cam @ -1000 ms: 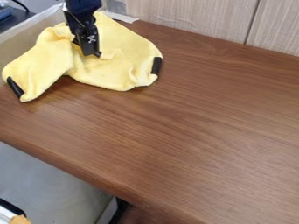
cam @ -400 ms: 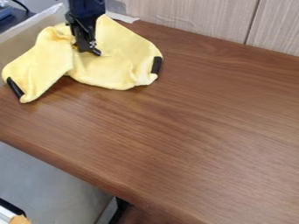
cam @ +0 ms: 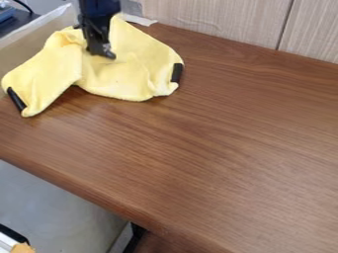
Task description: Unfold the cloth from the center to the bottom right
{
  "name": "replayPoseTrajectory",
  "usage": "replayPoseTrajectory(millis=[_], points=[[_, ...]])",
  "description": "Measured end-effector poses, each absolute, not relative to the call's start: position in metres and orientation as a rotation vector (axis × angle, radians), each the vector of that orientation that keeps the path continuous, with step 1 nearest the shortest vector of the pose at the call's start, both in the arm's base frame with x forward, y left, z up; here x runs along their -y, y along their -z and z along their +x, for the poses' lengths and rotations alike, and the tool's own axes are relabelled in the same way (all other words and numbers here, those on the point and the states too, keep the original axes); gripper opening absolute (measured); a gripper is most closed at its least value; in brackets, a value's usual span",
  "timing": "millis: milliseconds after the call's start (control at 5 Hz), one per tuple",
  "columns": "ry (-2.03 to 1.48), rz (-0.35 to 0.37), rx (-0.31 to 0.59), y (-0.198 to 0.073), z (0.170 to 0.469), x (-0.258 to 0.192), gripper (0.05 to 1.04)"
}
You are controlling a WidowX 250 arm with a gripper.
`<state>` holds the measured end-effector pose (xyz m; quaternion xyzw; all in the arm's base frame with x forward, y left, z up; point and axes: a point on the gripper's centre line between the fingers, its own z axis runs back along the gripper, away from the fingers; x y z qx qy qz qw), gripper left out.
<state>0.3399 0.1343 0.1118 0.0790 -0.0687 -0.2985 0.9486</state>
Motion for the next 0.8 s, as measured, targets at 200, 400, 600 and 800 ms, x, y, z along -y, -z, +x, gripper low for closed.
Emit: replayPoseTrajectory(millis=[200, 400, 600, 800], points=[[0.598, 0.134, 0.15, -0.119, 0.336, -0.13, 0.07], [0.583, 0.101, 0.197, -0.138, 0.33, -0.126, 0.07], [0.601, 0.098, 0.248, -0.16, 0.315, -0.116, 0.07], [0.63, 0.096, 0.279, -0.175, 0.286, -0.11, 0.07]])
